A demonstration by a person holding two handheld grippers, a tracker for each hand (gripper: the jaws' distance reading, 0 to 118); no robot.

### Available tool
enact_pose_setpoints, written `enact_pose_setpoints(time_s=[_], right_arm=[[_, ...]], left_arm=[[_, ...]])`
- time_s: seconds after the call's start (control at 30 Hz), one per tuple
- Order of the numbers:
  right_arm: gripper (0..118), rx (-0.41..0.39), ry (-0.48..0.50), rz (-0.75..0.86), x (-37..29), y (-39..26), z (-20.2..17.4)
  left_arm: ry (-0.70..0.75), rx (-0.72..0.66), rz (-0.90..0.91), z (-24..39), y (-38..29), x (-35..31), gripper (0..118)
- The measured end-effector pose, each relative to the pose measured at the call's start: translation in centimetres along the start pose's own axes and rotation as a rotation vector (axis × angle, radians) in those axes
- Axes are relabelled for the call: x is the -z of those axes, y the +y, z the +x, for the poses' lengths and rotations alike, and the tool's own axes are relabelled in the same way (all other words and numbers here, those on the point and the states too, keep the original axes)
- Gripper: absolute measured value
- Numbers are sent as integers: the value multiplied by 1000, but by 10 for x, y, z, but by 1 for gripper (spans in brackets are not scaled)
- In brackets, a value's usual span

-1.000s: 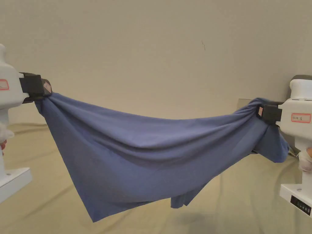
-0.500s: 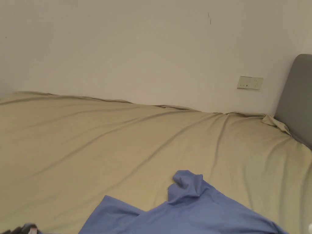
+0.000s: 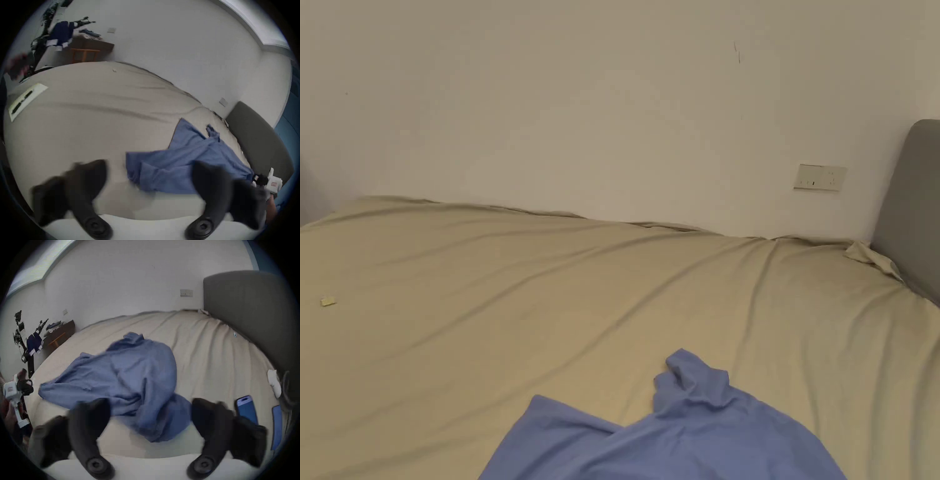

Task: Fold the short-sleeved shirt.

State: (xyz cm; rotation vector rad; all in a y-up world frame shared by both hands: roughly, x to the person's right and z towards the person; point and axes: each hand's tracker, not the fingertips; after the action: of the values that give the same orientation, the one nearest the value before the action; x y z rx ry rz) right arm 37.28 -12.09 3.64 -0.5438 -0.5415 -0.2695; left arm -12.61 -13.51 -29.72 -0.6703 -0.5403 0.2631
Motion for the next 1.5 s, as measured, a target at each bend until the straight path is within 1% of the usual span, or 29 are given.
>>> enact_pose_setpoints(time_s=[0.07,0.1,0.2,0.23,0.27,0.3,0.33,0.37,0.43,0.47,0.53,0.63,0.73,0.8,0.83,0.87,0.9,0.93,1.0,1.07,1.13,1.2,1.23,1.27,1.3,1.33,1.4,1.43,1.5], right_arm=[[109,-35,-8,105,-27,10,-15],[109,-44,-33,142,-41,13,-27],[108,-63,-75,217,-63,10,-59],[105,-70,-84,221,-66,4,-70],[95,-72,-86,224,-69,-1,-79],[73,-81,-86,231,-71,-8,-89],[28,-116,-77,237,-71,-14,-98],[7,-151,-69,217,-67,-20,-103],[6,-234,-91,178,-62,-32,-118],[6,-242,-82,158,-61,-36,-122],[6,-199,-30,134,-59,-42,-127],[6,-168,-15,147,-63,-43,-129],[6,-181,-32,162,-64,-32,-124],[6,-159,-54,183,-64,-22,-116],[6,-134,-58,192,-64,-17,-112],[6,-115,-61,197,-63,-12,-109],[6,-98,-61,196,-60,-8,-105],[6,-90,-64,198,-58,-4,-102],[6,-87,-60,206,-55,0,-99],[6,-85,-59,204,-49,4,-97],[6,-76,-40,184,-37,12,-93],[6,-64,-8,159,-21,23,-88],[6,-61,-3,142,-11,34,-85],[6,-61,0,132,-2,44,-82],[6,-63,8,119,10,58,-77],[6,-66,49,96,26,76,-71],[6,-80,102,40,65,113,-58],[6,-114,113,-7,93,136,-52],[22,-195,111,-81,150,173,-40]], left_arm=[[-73,16,134,11,8,-28,118],[-97,64,183,20,10,-41,118],[-28,259,285,47,3,-66,118],[1,312,312,55,-6,-72,114],[18,341,321,50,-15,-69,98],[17,359,304,56,-24,-72,65],[10,368,285,59,-32,-73,11],[18,380,268,63,-39,-73,2],[76,381,217,70,-57,-70,1],[19,365,180,66,-59,-70,1],[13,313,167,66,-69,-68,1],[46,336,157,65,-68,-61,1],[67,375,161,59,-50,-48,1],[100,387,149,50,-29,-33,4],[126,389,118,45,-18,-21,21],[141,386,88,39,-9,-9,57],[161,371,14,32,1,8,99],[175,355,-56,24,9,25,117],[146,347,-128,14,18,52,116],[179,330,-226,9,20,80,116],[151,279,-299,1,17,107,114],[112,205,-397,-3,11,125,102],[161,207,-385,-2,6,127,98],[188,261,-315,3,5,120,82],[190,297,-289,8,6,112,49],[177,305,-281,14,6,104,5],[85,279,-232,17,4,94,5],[109,293,-231,22,1,91,5],[128,335,-231,28,-1,88,5]])
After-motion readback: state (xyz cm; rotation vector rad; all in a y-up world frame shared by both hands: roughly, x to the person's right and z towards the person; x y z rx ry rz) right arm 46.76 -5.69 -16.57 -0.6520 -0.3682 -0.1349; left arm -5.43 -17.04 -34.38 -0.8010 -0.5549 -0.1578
